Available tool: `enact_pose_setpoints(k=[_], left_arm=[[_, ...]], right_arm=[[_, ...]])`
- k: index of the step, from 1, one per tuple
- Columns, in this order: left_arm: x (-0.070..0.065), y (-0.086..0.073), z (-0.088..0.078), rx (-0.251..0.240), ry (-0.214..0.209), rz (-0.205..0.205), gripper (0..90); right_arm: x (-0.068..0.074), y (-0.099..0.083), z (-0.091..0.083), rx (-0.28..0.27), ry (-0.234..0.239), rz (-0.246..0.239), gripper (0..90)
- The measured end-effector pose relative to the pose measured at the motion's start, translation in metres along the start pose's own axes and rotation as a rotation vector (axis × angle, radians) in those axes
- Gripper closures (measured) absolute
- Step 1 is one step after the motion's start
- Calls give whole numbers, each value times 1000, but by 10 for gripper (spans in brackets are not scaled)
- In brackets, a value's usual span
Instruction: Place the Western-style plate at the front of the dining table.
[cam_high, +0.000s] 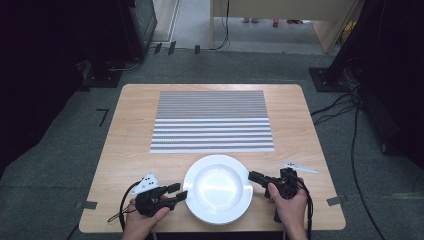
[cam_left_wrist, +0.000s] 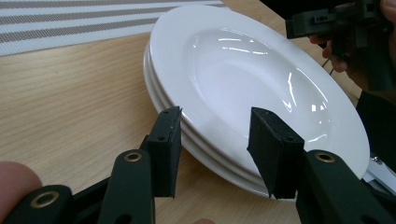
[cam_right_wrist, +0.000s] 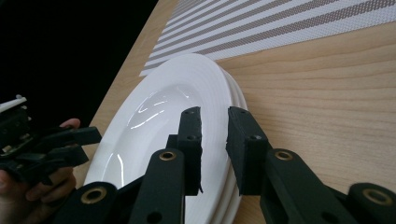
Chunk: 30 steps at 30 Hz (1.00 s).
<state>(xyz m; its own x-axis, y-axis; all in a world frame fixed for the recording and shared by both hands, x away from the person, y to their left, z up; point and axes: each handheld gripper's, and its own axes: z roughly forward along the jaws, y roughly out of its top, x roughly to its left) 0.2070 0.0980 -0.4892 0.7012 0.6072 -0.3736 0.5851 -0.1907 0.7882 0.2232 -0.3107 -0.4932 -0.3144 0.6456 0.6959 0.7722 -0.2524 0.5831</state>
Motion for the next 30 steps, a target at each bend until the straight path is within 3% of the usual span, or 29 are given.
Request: enact_pose_setpoints(k=[3,7,11,30], left_arm=[[-1,0,2,16,-6,7,530],[-4,-1,5,37,-5,17,512],[-3,-1,6,42,-6,13,510],[-2,-2,8,52,-8,0,487]], right_arm=[[-1,0,0,7,28,27,768],[-4,1,-1,-18,3,52,764],[-9,1,0,-5,26,83,757],[-12,-1,5,12,41,103,782]])
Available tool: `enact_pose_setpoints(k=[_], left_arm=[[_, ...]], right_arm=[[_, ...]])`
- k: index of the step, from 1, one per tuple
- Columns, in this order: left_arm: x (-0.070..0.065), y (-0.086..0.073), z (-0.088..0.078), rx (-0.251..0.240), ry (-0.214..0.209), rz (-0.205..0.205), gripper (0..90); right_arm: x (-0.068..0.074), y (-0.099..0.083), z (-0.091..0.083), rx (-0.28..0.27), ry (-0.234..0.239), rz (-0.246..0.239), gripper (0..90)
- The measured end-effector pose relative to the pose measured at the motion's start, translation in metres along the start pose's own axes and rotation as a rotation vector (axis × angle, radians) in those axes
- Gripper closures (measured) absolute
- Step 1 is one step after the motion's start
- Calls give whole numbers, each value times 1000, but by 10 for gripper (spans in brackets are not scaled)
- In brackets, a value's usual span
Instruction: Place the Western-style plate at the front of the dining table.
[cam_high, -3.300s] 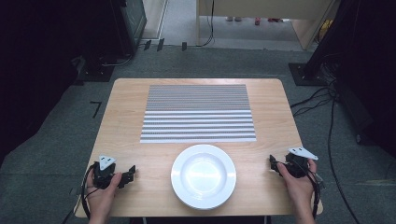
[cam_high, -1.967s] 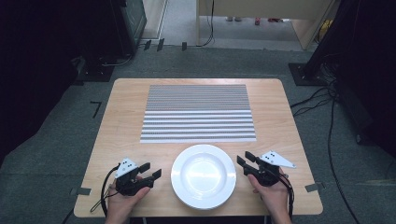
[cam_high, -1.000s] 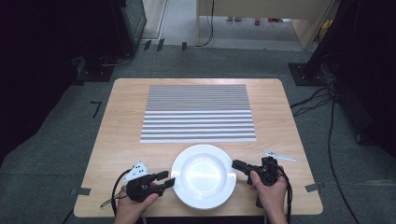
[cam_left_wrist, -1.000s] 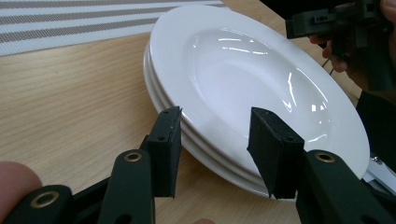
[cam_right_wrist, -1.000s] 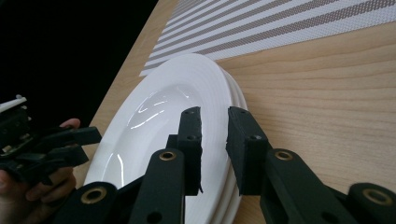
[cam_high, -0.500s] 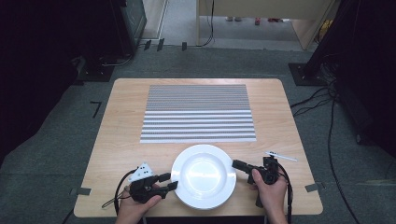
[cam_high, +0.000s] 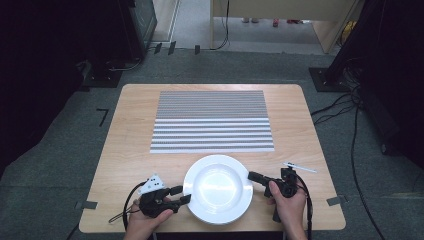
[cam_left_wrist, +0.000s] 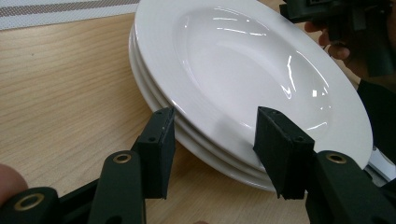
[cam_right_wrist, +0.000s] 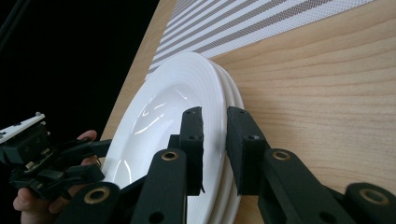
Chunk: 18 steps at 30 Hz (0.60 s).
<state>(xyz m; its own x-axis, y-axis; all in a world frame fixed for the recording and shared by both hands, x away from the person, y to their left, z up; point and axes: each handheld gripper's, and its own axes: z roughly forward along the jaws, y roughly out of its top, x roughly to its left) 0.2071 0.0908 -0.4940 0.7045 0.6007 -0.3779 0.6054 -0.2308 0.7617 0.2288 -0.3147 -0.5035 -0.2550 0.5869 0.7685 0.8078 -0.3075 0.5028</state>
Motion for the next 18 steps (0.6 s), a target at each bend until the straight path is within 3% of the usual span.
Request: enact_pose_setpoints(k=[18], left_arm=[[-1,-1,2,11,13,9,479]], right_arm=[[5,0,-2,-31,19,-57,805]])
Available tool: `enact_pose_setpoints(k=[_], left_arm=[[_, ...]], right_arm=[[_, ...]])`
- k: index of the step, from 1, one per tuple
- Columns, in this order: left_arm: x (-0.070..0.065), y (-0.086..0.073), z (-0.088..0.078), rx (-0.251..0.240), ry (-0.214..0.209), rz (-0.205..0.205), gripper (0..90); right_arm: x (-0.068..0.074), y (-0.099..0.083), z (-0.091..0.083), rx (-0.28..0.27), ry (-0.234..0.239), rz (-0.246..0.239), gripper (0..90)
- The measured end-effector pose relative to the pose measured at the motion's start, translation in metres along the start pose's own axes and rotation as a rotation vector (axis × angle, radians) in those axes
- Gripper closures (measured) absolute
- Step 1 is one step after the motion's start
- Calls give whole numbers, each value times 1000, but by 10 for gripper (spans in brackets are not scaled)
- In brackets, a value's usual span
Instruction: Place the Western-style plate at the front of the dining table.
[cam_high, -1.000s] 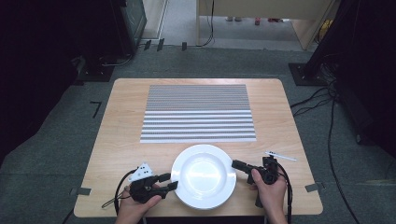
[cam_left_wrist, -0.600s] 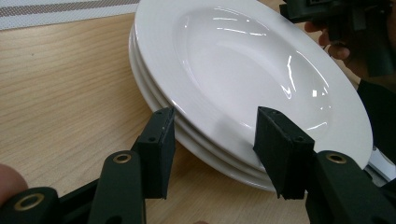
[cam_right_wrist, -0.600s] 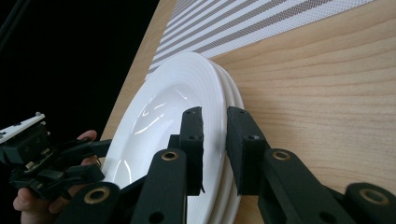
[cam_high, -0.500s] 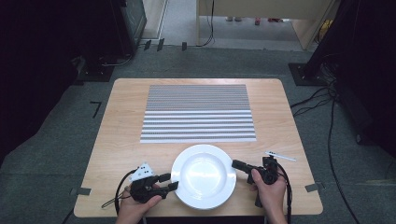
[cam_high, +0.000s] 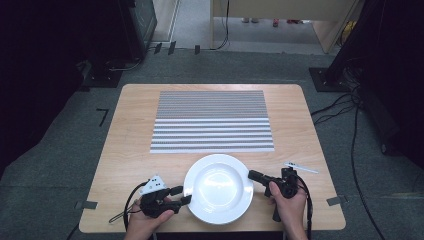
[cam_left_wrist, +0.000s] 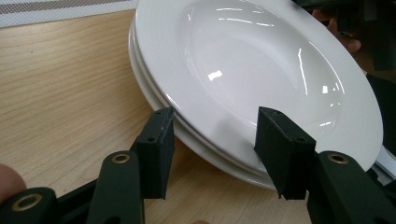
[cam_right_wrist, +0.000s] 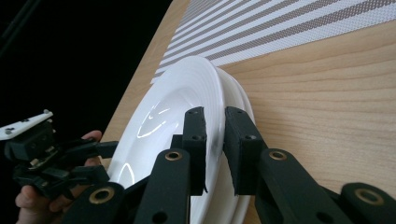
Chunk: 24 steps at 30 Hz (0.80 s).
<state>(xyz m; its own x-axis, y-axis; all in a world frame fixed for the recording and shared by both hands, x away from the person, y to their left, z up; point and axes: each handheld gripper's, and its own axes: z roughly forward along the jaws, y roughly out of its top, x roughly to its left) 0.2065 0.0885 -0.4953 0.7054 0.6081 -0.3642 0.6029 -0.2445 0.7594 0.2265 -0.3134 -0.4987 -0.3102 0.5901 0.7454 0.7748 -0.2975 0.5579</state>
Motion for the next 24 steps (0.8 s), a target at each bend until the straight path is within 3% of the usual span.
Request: enact_pose_setpoints(k=[5,11,24], left_arm=[[0,0,0,-2,1,0,478],[0,0,0,-2,-1,-3,475],[1,-1,1,-5,-9,-9,459]], right_arm=[[1,-1,2,-4,-18,-20,834],[2,-1,2,-16,-6,-28,847],[7,-2,5,-61,2,-107,845]])
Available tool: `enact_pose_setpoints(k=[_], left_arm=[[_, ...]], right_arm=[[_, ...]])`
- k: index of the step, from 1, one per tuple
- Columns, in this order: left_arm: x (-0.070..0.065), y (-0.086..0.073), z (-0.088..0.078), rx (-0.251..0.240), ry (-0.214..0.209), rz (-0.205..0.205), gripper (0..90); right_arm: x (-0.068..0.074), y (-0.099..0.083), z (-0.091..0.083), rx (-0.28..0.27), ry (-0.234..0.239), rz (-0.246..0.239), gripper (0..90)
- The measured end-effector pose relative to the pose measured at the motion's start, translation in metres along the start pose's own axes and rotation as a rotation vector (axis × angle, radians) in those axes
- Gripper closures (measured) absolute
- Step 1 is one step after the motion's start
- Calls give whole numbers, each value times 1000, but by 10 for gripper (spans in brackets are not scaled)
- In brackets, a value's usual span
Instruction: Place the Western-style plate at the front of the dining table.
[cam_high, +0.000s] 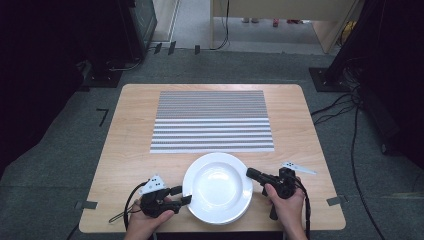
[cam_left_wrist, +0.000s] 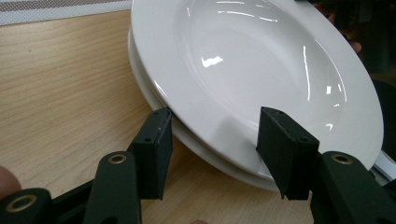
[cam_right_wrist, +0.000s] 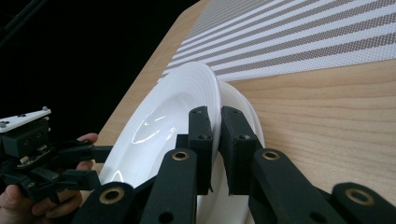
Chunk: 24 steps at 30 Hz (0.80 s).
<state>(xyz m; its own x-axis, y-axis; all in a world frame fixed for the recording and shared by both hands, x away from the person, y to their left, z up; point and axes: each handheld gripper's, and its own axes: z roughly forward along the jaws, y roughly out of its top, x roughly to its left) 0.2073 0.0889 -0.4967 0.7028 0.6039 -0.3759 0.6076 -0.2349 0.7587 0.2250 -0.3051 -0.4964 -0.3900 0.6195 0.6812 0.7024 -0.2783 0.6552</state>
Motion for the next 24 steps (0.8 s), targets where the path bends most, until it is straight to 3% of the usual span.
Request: enact_pose_setpoints(k=[7,24], left_arm=[[-1,0,0,-6,7,11,448],[-3,0,0,-30,26,29,458]], right_arm=[[2,-1,3,-32,7,-23,843],[-1,-5,19,-49,-9,13,827]])
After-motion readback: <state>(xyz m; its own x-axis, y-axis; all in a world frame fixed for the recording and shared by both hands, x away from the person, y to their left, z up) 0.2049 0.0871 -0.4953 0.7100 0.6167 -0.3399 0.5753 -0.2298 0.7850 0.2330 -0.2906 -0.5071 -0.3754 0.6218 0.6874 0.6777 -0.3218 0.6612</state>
